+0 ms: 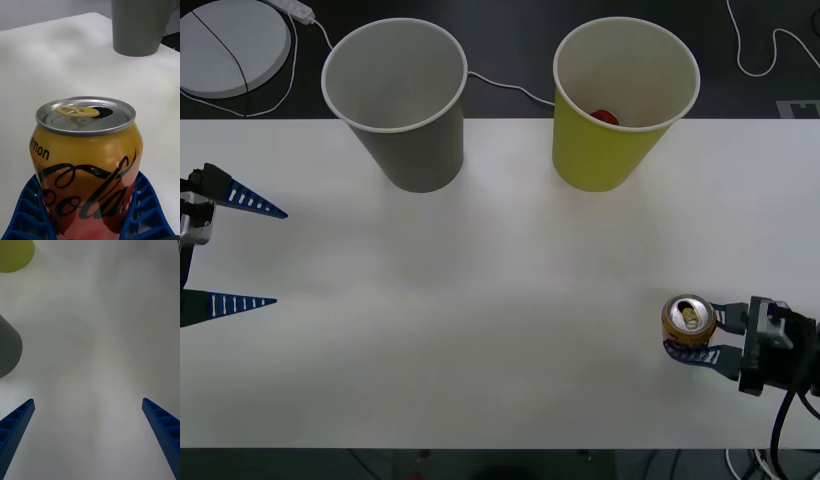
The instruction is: Put the can into the green bin and the plastic bottle into the gray bin
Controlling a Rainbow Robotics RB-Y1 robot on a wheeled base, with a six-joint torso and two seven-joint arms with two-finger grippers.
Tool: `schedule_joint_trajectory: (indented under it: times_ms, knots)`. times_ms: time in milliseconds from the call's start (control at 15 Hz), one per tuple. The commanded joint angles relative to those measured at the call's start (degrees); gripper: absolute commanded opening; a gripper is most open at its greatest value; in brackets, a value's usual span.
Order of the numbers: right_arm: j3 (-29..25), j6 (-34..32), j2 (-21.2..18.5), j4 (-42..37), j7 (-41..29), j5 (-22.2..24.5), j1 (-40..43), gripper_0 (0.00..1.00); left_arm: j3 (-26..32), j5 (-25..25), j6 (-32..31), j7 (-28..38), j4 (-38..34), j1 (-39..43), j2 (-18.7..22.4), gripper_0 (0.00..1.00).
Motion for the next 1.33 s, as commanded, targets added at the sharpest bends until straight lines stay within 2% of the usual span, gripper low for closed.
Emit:
schedule_joint_trajectory:
  times_ms: [67, 200, 467, 667, 867, 1067, 1333]
  knots:
    - [-4.02, -0.02, 0.07, -11.43, -13.28, 7.0, 2.72, 0.0, 0.0, 0.0, 0.0, 0.0, 0.0, 0.0, 0.0, 1.0]
    - [-6.3, -0.28, -0.28, -17.59, -22.07, 11.39, 3.34, 0.0, 0.0, 0.0, 0.0, 0.0, 0.0, 0.0, 0.0, 1.0]
    - [-8.67, -0.28, -2.21, -23.74, -35.34, 14.38, 3.42, 0.0, 0.0, 0.0, 0.0, 0.0, 0.0, 0.0, 0.0, 1.0]
    - [-10.61, -0.37, -5.11, -28.22, -45.36, 16.58, 3.34, 0.0, 0.0, 0.0, 0.0, 0.0, 0.0, 0.0, 0.0, 1.0]
    - [-12.63, -1.69, -10.47, -31.21, -55.2, 16.75, 3.16, 0.0, 0.0, 0.0, 0.0, 0.0, 0.0, 0.0, 0.0, 1.0]
    - [-15.88, -7.14, -15.66, -31.91, -63.38, 16.58, 0.7, 0.0, 0.0, 0.0, 0.0, 0.0, 0.0, 0.0, 0.0, 1.0]
    - [-15.88, -12.41, -24.97, -31.91, -72.08, 16.49, -6.16, 0.0, 0.0, 0.0, 0.0, 0.0, 0.0, 0.0, 0.0, 1.0]
